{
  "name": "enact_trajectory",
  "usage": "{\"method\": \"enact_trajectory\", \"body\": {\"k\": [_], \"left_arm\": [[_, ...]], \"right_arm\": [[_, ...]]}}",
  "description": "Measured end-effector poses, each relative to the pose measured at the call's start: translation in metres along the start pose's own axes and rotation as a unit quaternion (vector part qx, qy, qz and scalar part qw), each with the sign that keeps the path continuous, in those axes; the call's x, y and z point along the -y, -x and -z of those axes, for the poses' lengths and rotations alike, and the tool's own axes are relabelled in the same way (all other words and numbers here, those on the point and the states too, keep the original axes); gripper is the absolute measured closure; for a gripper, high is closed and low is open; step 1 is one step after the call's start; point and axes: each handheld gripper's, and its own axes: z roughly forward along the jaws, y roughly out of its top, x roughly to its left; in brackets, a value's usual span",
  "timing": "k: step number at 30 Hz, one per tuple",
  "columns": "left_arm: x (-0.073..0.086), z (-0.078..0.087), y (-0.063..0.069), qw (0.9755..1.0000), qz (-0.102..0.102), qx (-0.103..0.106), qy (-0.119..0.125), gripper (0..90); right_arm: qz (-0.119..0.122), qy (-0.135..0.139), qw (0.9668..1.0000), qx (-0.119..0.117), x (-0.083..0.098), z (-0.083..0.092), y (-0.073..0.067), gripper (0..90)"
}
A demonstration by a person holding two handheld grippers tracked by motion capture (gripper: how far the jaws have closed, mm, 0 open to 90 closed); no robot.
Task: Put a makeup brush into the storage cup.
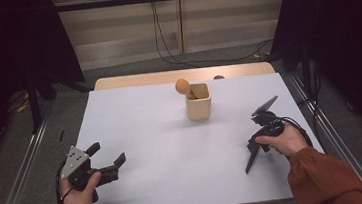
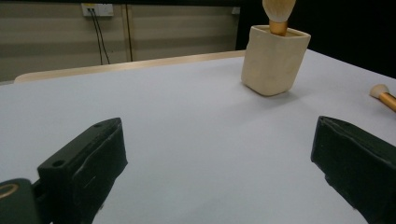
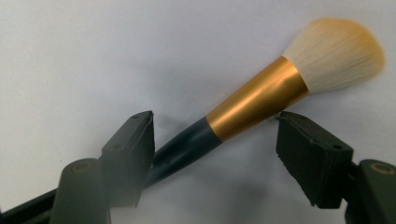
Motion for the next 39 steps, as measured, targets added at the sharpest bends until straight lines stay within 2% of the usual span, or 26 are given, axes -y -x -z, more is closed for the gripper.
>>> {"method": "enact_trajectory", "body": {"k": [2, 4, 10, 13, 17, 19, 27, 35, 39], "left_arm": [[0.0001, -0.0003, 0.0002, 1.0, -0.001, 0.001, -0.001, 3.2], [0.0001, -0.0001, 0.0002, 1.0, -0.001, 0.001, 0.0, 3.2], [0.0002, -0.0004, 0.0006, 1.0, -0.003, 0.001, 0.0, 3.2], [0.0003, -0.0004, 0.0009, 1.0, -0.005, 0.001, -0.002, 3.3], [0.0003, -0.0005, 0.0009, 1.0, -0.005, 0.001, -0.002, 3.2], [0.0003, -0.0006, 0.0011, 1.0, -0.005, 0.001, -0.002, 3.3], [0.0004, -0.0007, 0.001, 1.0, -0.005, 0.002, -0.002, 3.3], [0.0004, -0.0006, 0.0012, 1.0, -0.006, 0.002, -0.002, 3.2], [0.0005, -0.0009, 0.0009, 1.0, -0.008, 0.003, -0.002, 3.2]], "right_arm": [[0.002, 0.001, 1.0, 0.003, -0.0006, -0.0011, -0.0002, 32.8], [-0.006, -0.003, 1.0, 0.002, -0.0017, -0.0024, -0.0004, 34.7], [-0.004, -0.011, 0.9996, 0.025, -0.0038, -0.006, -0.0046, 40.6], [-0.002, -0.008, 0.9992, 0.039, -0.0033, -0.0055, -0.0033, 50.9], [-0.003, -0.007, 0.999, 0.045, -0.0025, -0.004, 0.0016, 63.0], [0.0, -0.008, 0.9991, 0.042, -0.0023, -0.0037, 0.0035, 65.6], [0.022, -0.025, 0.9984, 0.046, -0.0067, -0.0043, 0.0032, 68.2], [0.037, -0.024, 0.9975, 0.056, -0.0065, -0.0043, 0.0028, 75.1], [0.042, -0.022, 0.9977, 0.049, -0.0061, -0.004, 0.0048, 75.4]]}}
